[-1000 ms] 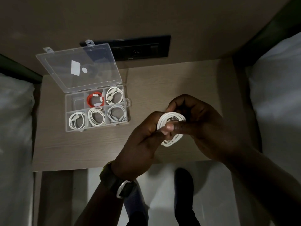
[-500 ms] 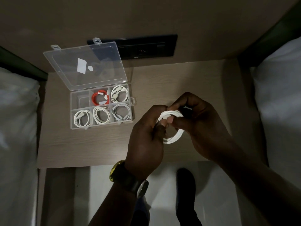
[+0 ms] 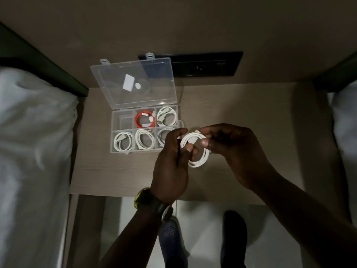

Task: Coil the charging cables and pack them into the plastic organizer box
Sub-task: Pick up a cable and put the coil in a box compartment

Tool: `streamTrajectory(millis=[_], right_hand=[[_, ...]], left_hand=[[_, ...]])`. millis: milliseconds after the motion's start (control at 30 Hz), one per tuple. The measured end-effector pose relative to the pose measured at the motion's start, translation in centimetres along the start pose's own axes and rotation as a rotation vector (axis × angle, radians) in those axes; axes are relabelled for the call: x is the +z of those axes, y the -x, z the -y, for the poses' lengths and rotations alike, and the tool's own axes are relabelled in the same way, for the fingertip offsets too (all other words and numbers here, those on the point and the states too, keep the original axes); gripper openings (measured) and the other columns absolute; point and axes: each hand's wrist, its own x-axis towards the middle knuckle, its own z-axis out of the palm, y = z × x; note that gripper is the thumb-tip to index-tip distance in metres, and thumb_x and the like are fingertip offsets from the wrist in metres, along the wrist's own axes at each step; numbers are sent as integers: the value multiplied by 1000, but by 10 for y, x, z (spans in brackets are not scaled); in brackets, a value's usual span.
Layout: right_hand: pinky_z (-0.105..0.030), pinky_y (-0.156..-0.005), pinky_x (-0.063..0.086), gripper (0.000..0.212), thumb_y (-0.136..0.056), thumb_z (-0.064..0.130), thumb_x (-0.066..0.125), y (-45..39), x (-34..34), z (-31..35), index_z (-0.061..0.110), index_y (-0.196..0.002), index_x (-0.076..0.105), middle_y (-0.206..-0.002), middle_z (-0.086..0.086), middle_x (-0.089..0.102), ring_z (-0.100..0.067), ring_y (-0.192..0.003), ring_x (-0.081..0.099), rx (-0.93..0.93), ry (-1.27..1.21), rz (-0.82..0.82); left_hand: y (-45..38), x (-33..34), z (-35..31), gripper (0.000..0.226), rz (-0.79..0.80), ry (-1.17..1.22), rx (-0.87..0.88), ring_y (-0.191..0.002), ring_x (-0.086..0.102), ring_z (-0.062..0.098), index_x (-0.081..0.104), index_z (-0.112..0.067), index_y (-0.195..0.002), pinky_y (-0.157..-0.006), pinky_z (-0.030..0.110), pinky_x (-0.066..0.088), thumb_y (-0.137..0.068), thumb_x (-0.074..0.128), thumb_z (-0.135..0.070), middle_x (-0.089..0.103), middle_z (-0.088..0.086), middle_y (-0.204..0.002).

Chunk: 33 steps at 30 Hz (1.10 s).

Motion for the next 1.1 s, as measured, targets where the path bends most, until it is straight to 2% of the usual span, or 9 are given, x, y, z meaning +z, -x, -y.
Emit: streamTrajectory(millis=[67, 167, 267, 367, 500, 667, 833, 967, 1100], right_hand=[[-34, -79, 59, 21, -77, -1, 76, -19, 20, -2, 7, -97, 77, -92, -15, 76, -25, -89, 73, -9, 47, 6], [-24, -71, 57, 22, -73, 4, 81, -55, 58, -4, 16, -91, 78, -83, -2, 76, -10, -78, 72, -71, 156, 30], [-37, -73, 57, 20, -72, 0, 80, -95, 103, -13, 14, -85, 77, -75, 1, 72, -14, -73, 67, -103, 167, 66], [-48, -77, 57, 19, -73, -2, 79, -133, 149, -27, 3, -91, 76, -80, -9, 72, -25, -74, 67, -70, 206, 67], [-38, -76, 56, 19, -71, 3, 82, -166, 191, -42, 5, -89, 78, -82, -12, 76, -16, -72, 65, -133, 363, 56], [-31, -71, 53, 13, -68, 9, 81, -181, 202, -51, 12, -81, 78, -79, -7, 77, -21, -77, 70, -325, 654, 42], [-33, -74, 50, 10, -70, 5, 71, -183, 201, -54, 10, -79, 74, -83, -6, 75, -25, -84, 67, -520, 974, 158], [-34, -71, 49, 10, -77, 7, 64, -183, 204, -53, 11, -86, 67, -85, -6, 71, -30, -86, 61, -637, 1228, 180], [-37, -65, 48, 18, -77, 3, 59, -178, 203, -53, 14, -91, 58, -83, -7, 69, -34, -86, 57, -710, 1295, 182]], left_hand=[[-12, -18, 14, 24, -19, -126, 79, -88, 65, 19, 57, -12, -117, -78, 44, 52, -98, 46, -22, 68, 1, -99], [-39, -52, 38, 22, -84, -229, 132, -98, 64, 15, 63, -13, -115, -85, 33, 50, -99, 48, -19, 70, 1, -108], [-69, -89, 65, 22, -135, -353, 113, -104, 62, 18, 65, -12, -116, -86, 24, 43, -99, 51, -16, 70, 6, -115], [-97, -125, 98, 22, -154, -583, 111, -95, 61, 35, 68, -4, -107, -79, 33, 40, -96, 51, -14, 69, 18, -103], [-118, -154, 132, 20, -139, -813, 81, -90, 56, 44, 66, 2, -101, -79, 41, 34, -85, 54, 0, 63, 26, -96], [-126, -156, 148, 22, -170, -750, 7, -88, 53, 40, 69, -3, -102, -78, 37, 42, -89, 54, -11, 54, 24, -98], [-124, -157, 156, 19, -181, -782, -15, -86, 60, 35, 70, -9, -103, -69, 32, 39, -90, 57, -16, 62, 17, -96], [-116, -159, 153, 21, -319, -586, -33, -73, 59, 22, 56, -16, -98, -62, 31, 42, -82, 69, -16, 64, 2, -84], [-115, -163, 157, 10, -296, -621, 38, -76, 62, 28, 67, -12, -91, -64, 32, 47, -81, 68, -11, 63, 10, -89]])
